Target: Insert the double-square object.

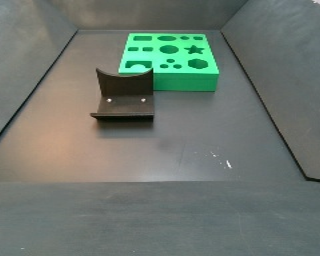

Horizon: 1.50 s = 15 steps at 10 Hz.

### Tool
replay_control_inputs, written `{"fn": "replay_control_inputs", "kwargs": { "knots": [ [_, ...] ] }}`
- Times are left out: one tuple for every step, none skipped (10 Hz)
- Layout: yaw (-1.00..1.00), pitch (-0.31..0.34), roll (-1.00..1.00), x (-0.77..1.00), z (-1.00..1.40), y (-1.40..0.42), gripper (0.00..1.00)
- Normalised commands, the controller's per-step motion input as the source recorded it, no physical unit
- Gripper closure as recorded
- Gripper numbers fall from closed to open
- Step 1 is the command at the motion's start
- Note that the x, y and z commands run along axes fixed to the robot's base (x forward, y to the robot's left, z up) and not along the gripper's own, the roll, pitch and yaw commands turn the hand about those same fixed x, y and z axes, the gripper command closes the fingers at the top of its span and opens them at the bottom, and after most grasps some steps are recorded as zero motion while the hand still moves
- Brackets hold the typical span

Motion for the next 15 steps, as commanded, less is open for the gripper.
{"fn": "replay_control_inputs", "kwargs": {
  "knots": [
    [-0.31,0.061,0.08,1.0,-1.0,0.2,1.0],
    [-0.31,0.06,0.08,1.0,-1.0,0.2,1.0],
    [-0.35,0.074,0.09,1.0,-1.0,0.18,1.0],
    [-0.56,0.113,0.14,0.83,-0.97,0.1,1.0],
    [-0.87,0.039,0.0,0.4,-0.86,0.06,1.0],
    [-0.93,0.02,0.0,0.31,-0.81,0.05,1.0],
    [-1.0,0.0,-0.01,0.21,-0.67,0.04,1.0],
    [-0.95,0.0,-0.09,0.24,-0.37,0.03,1.0],
    [-0.8,0.0,-0.2,0.42,-0.08,0.05,1.0],
    [-0.69,0.0,-0.23,0.55,0.0,0.13,1.0],
    [-0.66,0.0,-0.24,0.58,0.0,0.15,1.0],
    [-0.66,0.0,-0.2,0.59,0.0,0.17,1.0],
    [-0.68,0.0,-0.18,0.57,0.0,0.18,1.0],
    [-0.69,0.0,-0.18,0.56,0.0,0.18,1.0],
    [-0.71,0.0,-0.17,0.53,0.0,0.18,1.0]
  ]
}}
